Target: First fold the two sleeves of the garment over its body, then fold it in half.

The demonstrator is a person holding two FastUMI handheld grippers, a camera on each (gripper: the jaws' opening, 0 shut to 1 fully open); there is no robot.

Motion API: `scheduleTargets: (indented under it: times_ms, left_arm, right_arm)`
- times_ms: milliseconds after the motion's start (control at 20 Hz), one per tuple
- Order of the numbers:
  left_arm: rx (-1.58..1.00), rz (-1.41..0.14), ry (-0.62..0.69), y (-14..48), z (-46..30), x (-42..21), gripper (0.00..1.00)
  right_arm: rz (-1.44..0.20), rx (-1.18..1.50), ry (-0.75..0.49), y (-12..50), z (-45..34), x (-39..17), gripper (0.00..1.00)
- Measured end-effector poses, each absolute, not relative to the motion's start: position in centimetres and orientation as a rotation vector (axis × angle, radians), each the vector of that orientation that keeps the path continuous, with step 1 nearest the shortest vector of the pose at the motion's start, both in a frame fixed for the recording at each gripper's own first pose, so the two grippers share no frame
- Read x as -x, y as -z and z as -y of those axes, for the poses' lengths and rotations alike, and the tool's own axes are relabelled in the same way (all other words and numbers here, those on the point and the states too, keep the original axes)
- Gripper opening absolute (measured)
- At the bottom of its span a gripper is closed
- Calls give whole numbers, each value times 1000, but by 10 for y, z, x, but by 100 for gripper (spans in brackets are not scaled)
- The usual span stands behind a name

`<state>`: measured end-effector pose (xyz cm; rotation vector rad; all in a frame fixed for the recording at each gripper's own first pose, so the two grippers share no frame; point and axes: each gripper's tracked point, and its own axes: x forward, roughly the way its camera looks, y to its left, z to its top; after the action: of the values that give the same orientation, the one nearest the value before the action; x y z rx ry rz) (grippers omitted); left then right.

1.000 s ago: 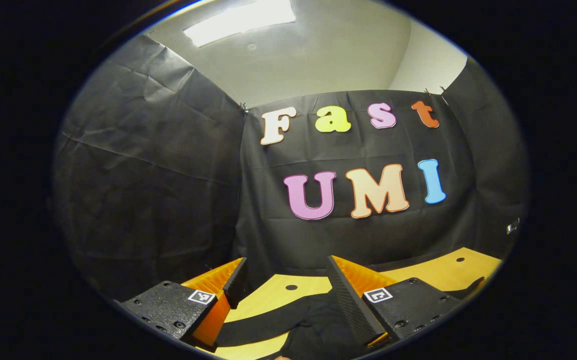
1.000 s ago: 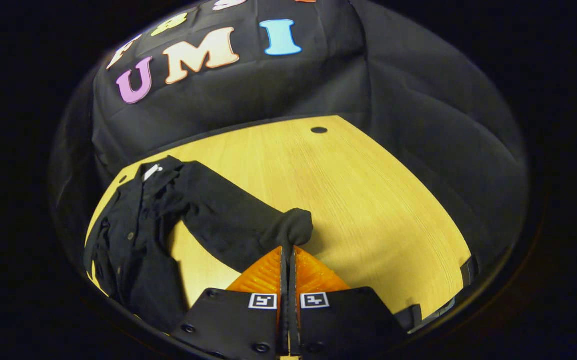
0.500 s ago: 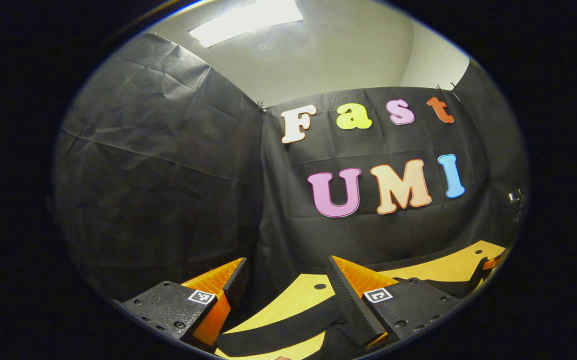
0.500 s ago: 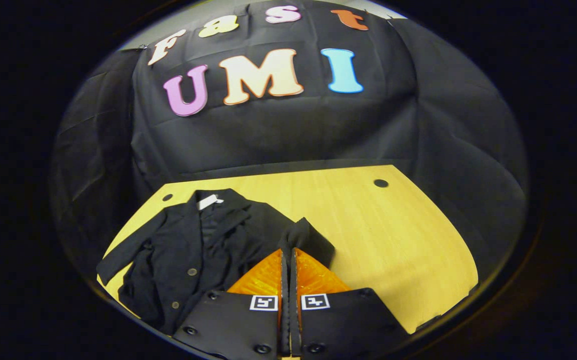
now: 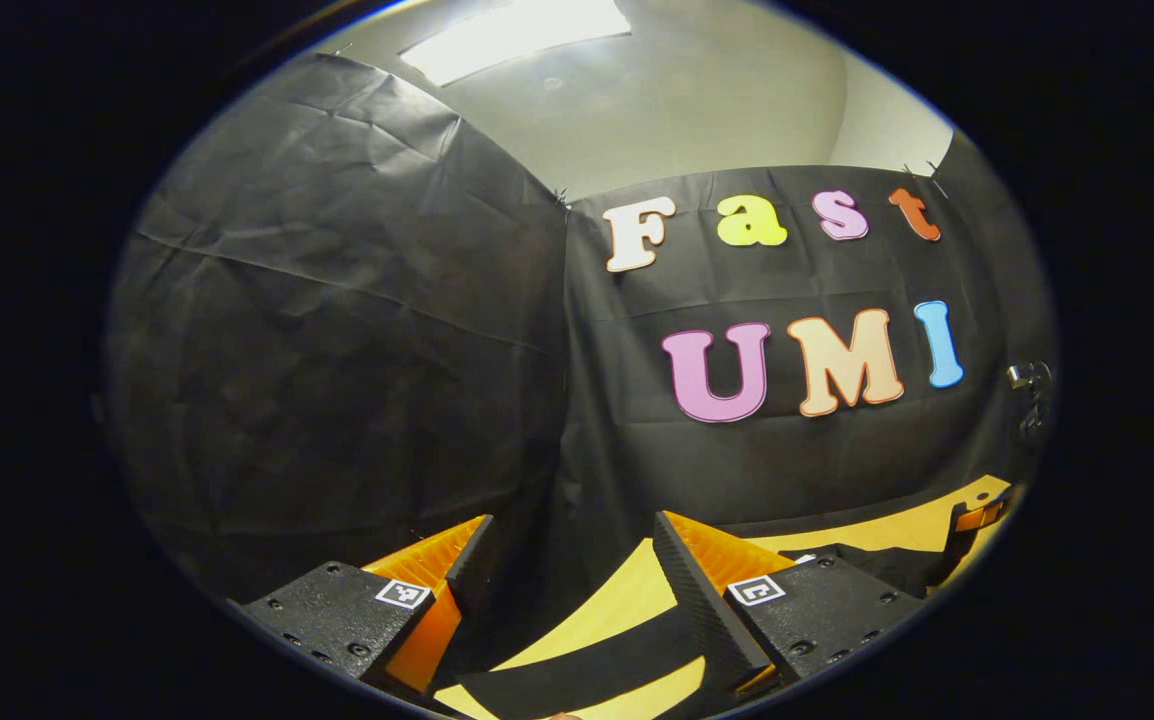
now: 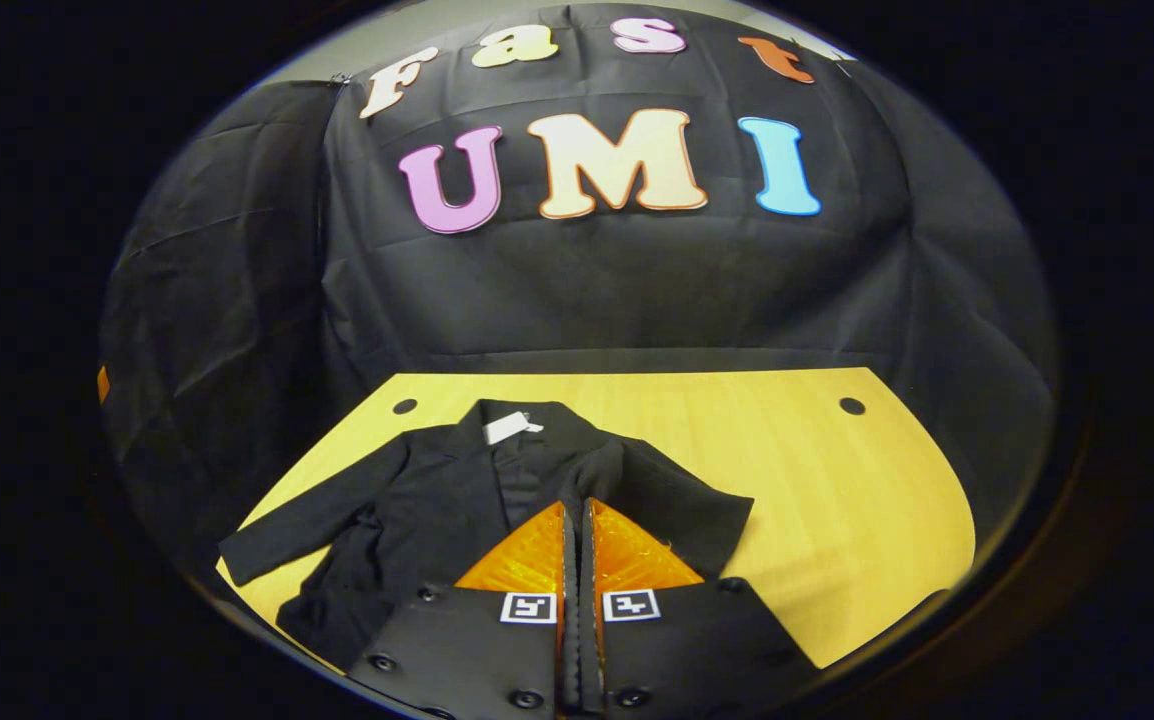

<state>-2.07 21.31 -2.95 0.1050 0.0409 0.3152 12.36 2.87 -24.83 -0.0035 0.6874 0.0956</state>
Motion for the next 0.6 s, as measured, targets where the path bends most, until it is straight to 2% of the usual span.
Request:
scheduleTargets:
  times_ms: [600]
  left_arm:
    - [-109, -112, -363, 63, -285, 14, 94]
  right_arm:
    - [-682, 15, -229, 272, -164, -166, 3]
